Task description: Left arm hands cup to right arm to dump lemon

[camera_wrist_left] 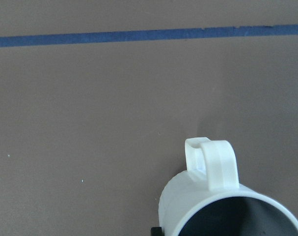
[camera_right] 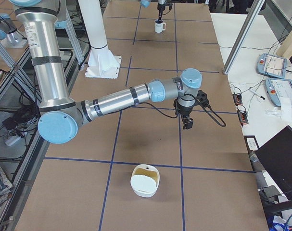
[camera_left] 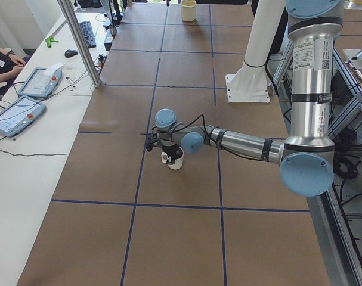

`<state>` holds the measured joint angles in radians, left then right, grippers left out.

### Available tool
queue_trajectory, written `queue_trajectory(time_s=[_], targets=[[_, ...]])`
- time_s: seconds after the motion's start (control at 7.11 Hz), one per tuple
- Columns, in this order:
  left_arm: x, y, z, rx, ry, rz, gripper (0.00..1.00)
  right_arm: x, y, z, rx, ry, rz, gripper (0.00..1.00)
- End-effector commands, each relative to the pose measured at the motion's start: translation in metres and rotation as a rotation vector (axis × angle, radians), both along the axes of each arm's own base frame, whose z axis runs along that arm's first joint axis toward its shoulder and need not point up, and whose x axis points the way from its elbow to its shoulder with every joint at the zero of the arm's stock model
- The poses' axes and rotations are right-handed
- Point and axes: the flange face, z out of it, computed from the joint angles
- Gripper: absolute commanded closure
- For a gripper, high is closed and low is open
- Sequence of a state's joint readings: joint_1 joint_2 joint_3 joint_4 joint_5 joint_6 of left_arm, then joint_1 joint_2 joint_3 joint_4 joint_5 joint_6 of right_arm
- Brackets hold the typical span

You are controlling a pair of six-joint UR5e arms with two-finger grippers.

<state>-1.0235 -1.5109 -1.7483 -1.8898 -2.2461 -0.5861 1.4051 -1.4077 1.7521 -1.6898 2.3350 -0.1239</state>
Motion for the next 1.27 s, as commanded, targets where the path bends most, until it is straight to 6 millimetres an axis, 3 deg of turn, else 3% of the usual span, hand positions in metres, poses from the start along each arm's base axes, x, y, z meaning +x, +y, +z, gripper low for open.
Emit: queue_trajectory(time_s=[0.0, 0.14, 0.28, 0.42, 0.7, 0.84, 1.12], targets=[[-0.014, 0.002, -0.002, 0.078, 0.008, 0.063, 0.0, 0.004, 0.005, 0.007, -0.01, 0.005, 0.005, 0.0], [-0.053, -0.009, -0.004, 0.084, 0.008, -0.007, 0.0, 0.013, 0.009, 0.013, -0.007, 0.011, 0.012, 0.0], [-0.078, -0.011, 0.004, 0.12, -0.016, 0.038, 0.0, 0.023, 0.019, 0.026, 0.0, 0.017, -0.006, 0.0], [-0.125, -0.013, 0.007, 0.122, -0.055, 0.076, 0.0, 0.038, 0.029, 0.04, -0.002, 0.02, -0.007, 0.0], [-0.221, 0.005, 0.028, 0.093, -0.075, 0.083, 0.0, 0.057, 0.049, 0.066, -0.035, 0.025, 0.005, 0.0], [-0.251, 0.02, 0.04, 0.074, -0.044, 0.047, 0.0, 0.06, 0.059, 0.08, -0.067, 0.026, 0.01, 0.0], [-0.266, 0.048, 0.058, 0.045, -0.012, 0.006, 0.0, 0.067, 0.1, 0.125, -0.162, 0.032, 0.026, 0.0]])
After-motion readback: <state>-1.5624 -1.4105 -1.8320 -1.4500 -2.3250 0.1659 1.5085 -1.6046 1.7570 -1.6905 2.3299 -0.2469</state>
